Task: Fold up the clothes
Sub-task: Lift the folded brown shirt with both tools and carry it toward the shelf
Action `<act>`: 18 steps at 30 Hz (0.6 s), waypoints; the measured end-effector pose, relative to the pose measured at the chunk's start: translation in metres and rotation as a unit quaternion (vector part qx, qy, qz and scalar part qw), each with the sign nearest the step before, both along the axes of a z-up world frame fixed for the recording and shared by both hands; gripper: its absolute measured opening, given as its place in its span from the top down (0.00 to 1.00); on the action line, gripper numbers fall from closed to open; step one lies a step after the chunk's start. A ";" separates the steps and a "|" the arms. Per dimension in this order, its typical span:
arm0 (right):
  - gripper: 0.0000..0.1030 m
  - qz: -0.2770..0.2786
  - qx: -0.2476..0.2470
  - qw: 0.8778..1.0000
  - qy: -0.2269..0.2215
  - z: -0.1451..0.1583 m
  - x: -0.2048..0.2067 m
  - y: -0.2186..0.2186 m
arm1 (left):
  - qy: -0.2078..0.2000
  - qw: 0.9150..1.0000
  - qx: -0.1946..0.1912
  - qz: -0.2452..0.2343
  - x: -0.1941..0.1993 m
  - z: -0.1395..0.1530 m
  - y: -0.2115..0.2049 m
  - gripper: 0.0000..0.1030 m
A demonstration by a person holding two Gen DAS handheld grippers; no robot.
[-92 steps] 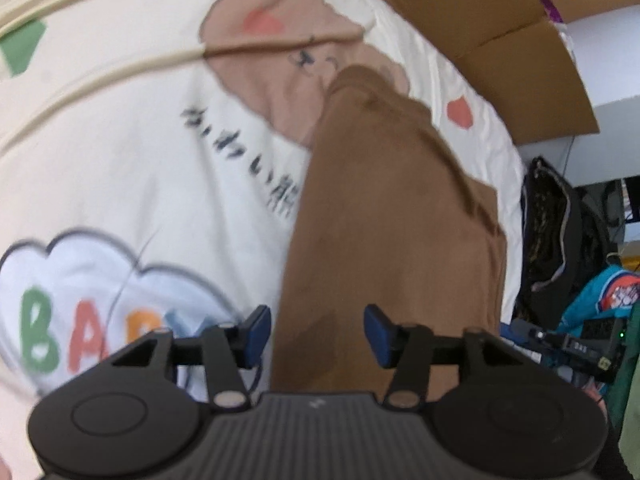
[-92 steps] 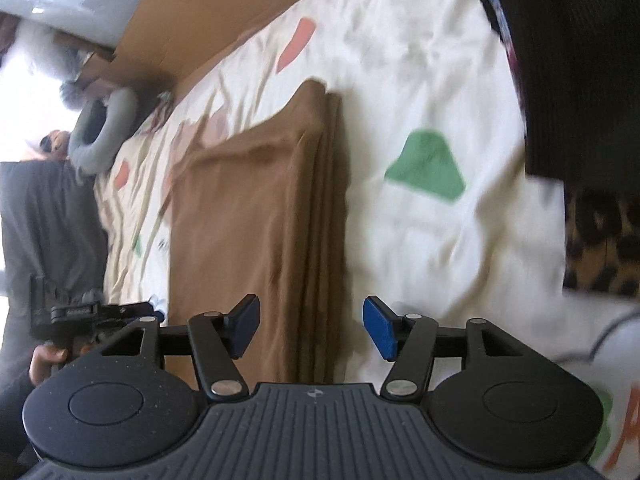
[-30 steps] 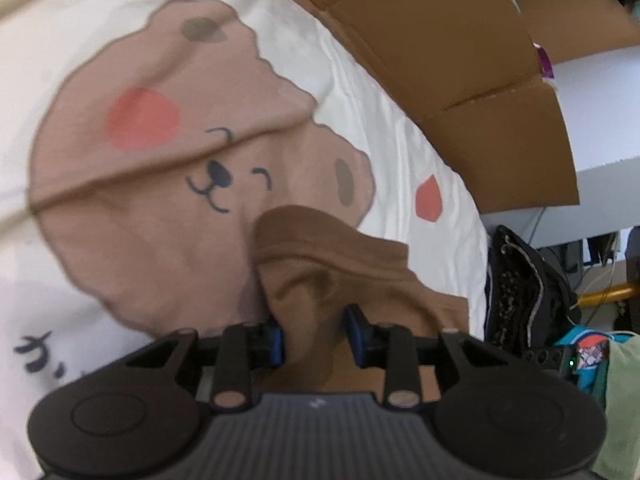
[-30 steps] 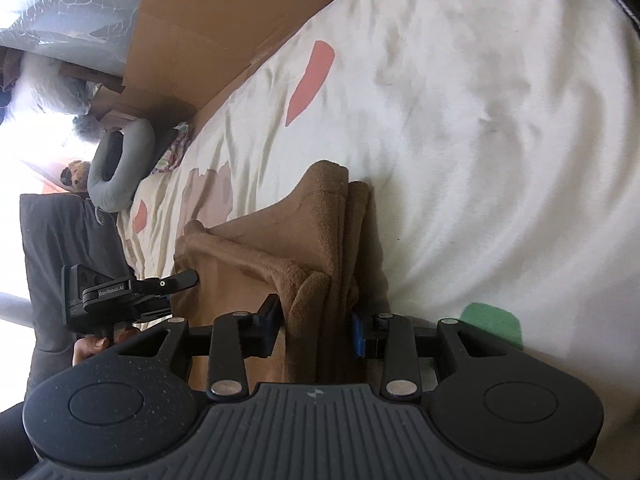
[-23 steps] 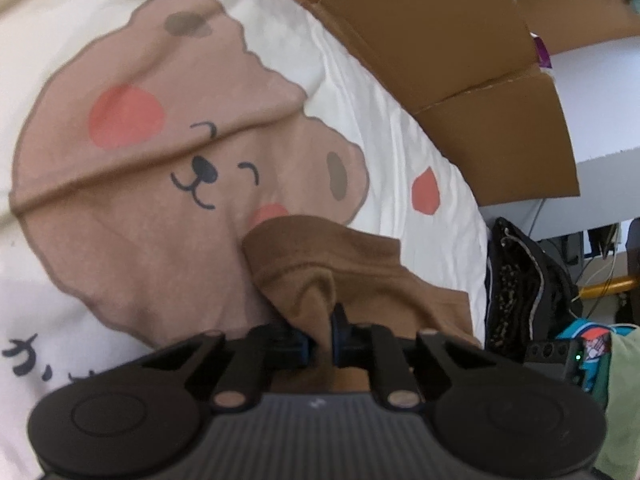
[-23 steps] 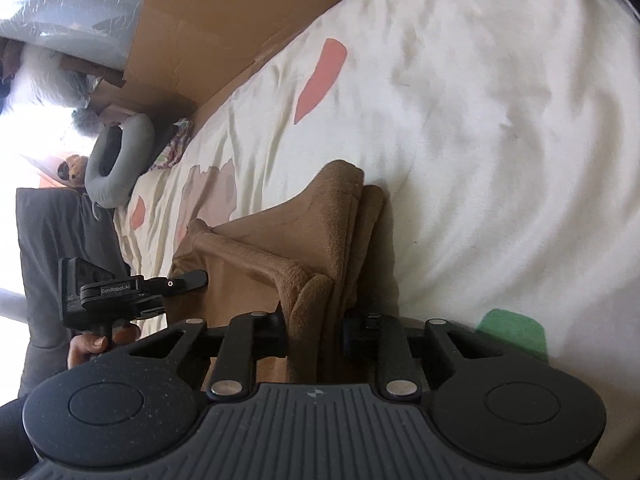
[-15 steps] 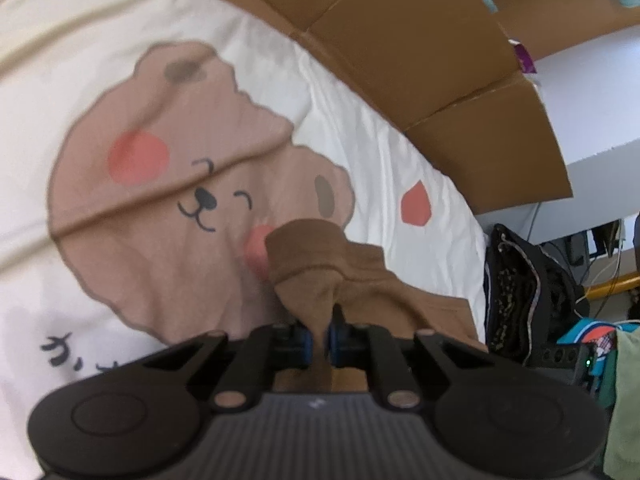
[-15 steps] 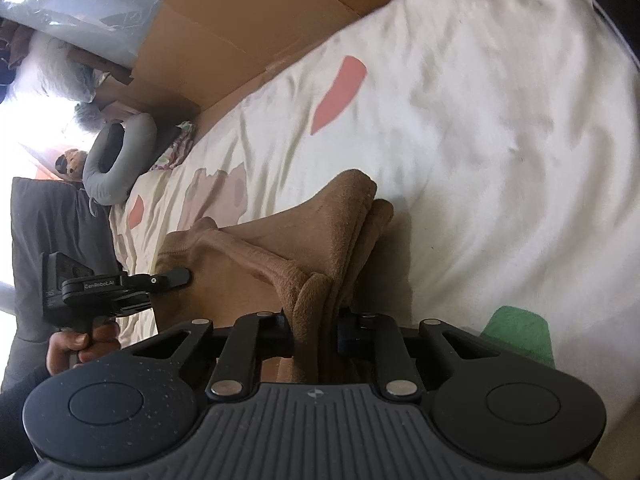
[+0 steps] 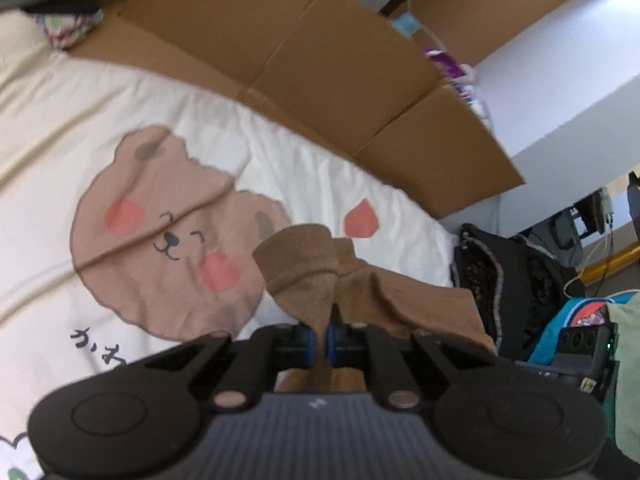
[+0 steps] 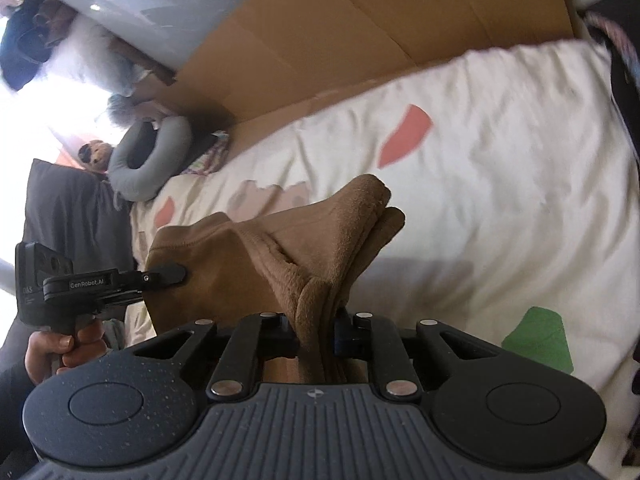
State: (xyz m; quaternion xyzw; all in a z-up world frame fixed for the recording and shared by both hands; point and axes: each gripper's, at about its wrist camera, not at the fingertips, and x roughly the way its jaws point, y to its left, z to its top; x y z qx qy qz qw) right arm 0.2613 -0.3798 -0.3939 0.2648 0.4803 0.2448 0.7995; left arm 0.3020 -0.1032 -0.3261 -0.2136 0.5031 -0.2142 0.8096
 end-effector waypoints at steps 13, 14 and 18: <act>0.88 -0.006 -0.002 0.996 -0.089 0.134 -0.042 -0.005 | -0.091 0.996 -0.009 0.006 -0.050 0.140 -0.011 0.95; 0.88 -0.007 -0.002 0.995 -0.096 0.145 -0.045 -0.006 | -0.097 0.995 -0.011 0.009 -0.052 0.150 -0.012 0.95; 0.88 -0.014 -0.007 0.992 -0.124 0.188 -0.054 -0.012 | -0.126 0.992 -0.019 0.015 -0.062 0.193 -0.020 0.95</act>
